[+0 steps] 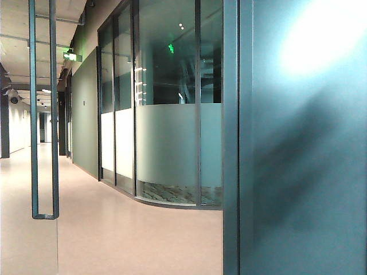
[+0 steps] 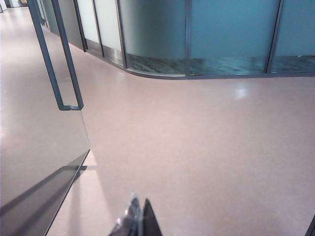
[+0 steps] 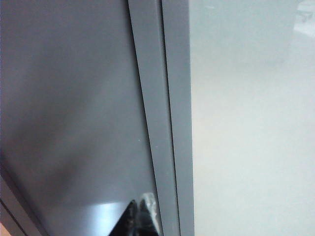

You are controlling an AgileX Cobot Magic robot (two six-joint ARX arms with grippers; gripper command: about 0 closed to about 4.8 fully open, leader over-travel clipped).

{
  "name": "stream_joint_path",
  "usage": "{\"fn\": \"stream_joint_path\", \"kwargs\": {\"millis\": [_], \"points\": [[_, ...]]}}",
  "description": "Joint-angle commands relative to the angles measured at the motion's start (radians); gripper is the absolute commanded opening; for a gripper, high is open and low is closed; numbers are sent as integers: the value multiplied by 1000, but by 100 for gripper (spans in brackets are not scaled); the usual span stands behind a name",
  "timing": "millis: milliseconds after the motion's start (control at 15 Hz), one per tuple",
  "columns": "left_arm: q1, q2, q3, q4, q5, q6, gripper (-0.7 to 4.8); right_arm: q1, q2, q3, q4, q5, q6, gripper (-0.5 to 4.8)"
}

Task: Raise the arm to find the leftmost switch on the wall and turn off the lights.

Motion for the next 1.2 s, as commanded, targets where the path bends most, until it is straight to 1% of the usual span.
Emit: {"fn": "stream_joint_path", "kwargs": {"millis": [67, 134, 267, 1202], "points": [[1, -1, 2, 13, 4, 4, -5, 24, -2, 1, 11, -2, 6, -1], [1, -1, 2, 13, 4, 4, -5, 45, -2, 1, 10, 3, 3, -1], [1, -1, 2, 13, 4, 4, -5, 58, -2, 1, 11, 3, -1, -1], [1, -1, 2, 13, 4, 4, -5, 57, -2, 1, 14, 2, -11, -1]]}}
